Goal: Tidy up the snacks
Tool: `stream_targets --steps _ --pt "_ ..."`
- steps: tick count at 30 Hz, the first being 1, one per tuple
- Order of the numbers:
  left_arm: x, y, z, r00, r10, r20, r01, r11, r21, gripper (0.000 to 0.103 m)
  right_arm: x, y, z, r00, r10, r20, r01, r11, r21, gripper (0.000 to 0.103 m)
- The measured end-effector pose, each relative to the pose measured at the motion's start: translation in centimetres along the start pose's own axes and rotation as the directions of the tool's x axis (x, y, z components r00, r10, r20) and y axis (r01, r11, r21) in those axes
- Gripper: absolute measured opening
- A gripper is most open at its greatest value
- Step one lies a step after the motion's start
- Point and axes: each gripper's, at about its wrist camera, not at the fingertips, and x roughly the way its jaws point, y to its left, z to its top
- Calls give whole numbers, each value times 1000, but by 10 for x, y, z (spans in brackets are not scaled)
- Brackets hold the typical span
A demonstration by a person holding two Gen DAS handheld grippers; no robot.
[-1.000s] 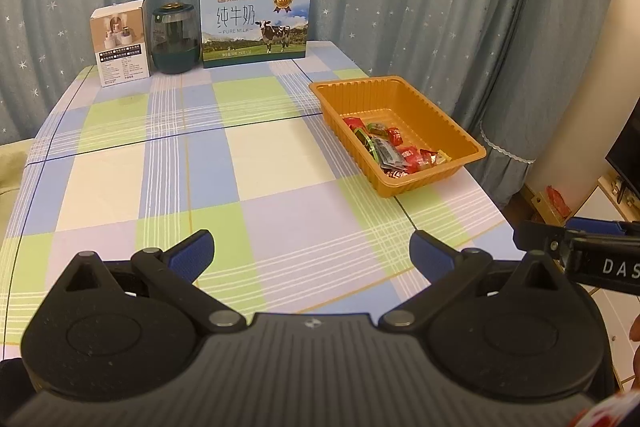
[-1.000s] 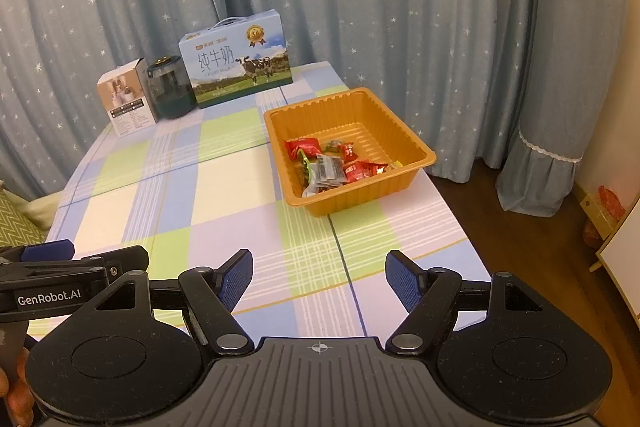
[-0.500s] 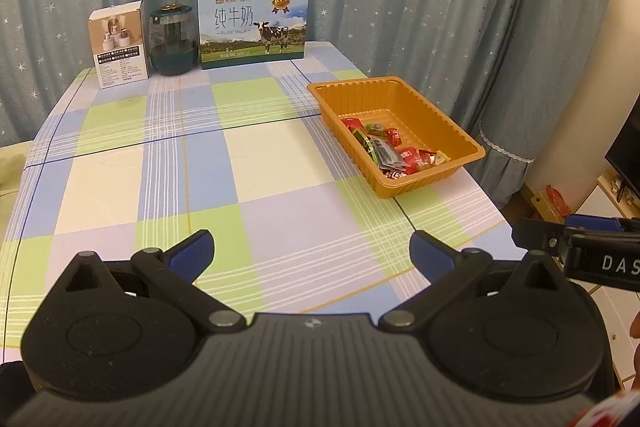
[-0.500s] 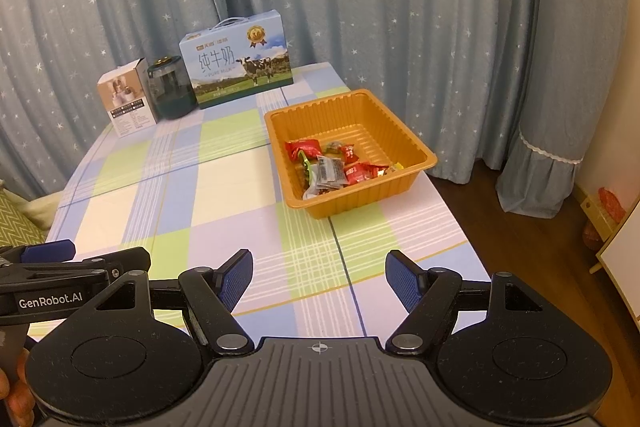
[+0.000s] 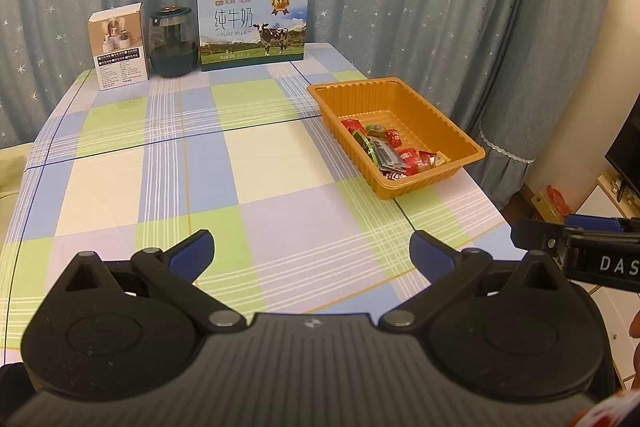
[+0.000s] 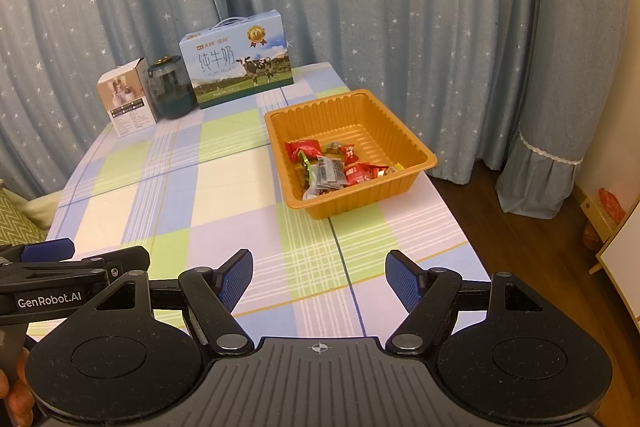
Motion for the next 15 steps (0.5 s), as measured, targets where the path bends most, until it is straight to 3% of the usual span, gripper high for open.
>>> stream_targets --steps 15 --pt "0 -1 1 1000 -2 -1 2 1000 0 103 0 -1 1 1000 -1 1 1 1000 1 73"
